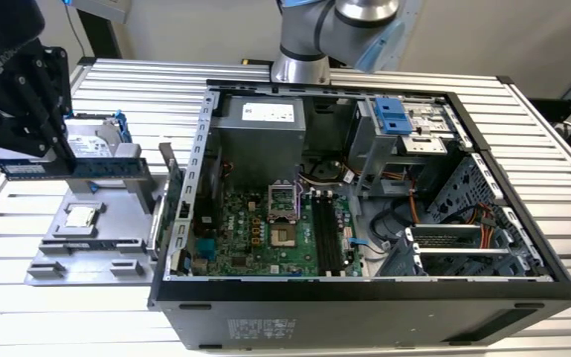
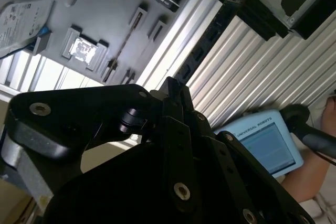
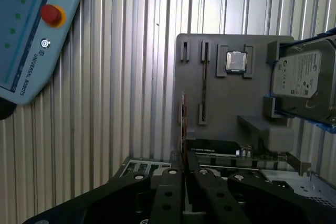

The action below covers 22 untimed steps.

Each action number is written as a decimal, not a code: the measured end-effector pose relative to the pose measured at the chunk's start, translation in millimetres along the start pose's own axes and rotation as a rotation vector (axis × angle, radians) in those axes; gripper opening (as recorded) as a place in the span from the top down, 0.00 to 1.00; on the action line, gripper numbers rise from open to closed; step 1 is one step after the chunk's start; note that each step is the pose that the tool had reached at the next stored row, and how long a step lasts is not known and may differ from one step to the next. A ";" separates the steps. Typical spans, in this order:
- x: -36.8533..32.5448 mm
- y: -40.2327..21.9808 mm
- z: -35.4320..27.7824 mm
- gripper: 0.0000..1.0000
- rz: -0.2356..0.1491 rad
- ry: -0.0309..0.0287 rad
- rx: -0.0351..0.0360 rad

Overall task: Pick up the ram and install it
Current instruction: 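Pick up the ram and move it above insertion slot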

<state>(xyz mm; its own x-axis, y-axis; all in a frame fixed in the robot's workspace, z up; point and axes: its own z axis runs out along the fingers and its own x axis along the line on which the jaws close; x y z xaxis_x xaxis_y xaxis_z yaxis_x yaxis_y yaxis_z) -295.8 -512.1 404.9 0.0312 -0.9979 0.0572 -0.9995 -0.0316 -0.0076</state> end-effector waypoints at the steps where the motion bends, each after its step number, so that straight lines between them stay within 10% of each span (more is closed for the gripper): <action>1: 0.1 -2.1 0.0 1.00 0.000 0.0000 0.0000; 22: 1.5 -47.7 0.5 1.00 0.000 -0.0001 0.0001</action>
<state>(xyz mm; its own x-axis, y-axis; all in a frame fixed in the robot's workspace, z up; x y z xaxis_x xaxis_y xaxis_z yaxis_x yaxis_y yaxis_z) -248.0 -512.1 404.9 0.0312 -0.9979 0.0571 -0.9995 -0.0317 -0.0076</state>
